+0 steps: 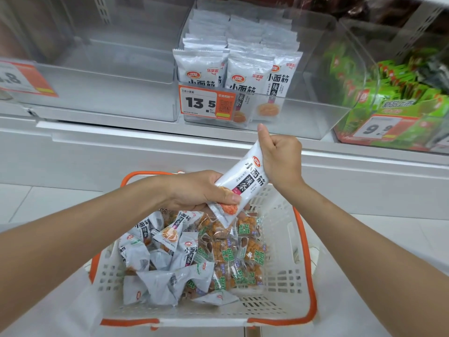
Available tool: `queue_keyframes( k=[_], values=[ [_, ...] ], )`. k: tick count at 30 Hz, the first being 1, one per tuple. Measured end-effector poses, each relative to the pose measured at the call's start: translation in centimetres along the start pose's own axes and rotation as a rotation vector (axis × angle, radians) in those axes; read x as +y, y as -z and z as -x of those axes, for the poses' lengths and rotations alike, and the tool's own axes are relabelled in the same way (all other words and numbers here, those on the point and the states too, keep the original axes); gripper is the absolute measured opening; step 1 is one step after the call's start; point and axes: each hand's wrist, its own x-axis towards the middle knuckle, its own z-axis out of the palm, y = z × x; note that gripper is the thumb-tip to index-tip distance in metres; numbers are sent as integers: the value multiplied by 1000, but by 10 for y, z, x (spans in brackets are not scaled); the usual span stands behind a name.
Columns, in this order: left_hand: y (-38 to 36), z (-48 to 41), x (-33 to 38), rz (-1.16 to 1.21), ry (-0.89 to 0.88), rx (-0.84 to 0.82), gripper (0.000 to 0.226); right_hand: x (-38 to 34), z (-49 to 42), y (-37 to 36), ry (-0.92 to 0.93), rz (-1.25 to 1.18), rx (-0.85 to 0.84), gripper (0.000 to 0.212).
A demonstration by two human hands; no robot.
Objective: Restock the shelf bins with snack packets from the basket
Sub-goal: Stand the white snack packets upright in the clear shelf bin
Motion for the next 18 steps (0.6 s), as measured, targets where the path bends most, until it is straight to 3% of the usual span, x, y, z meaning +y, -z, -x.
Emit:
queue_keyframes(
  k=[5,10,13,15,18],
  values=[
    [11,7,-3,27,0,-14,35,-9,-12,9,-59,-57,-182,62],
    [29,10,-9,137,-70,174,45,-11,-9,27,-384,-306,-525,33],
    [26,8,-6,133,-115,220,36,-8,9,14,-455,-321,-700,33],
    [21,5,-1,54,-145,210,30,-10,16,7,-446,-333,-716,28],
    [18,0,10,-57,-207,296,38,-12,13,12,-422,-340,-591,22]
  ],
)
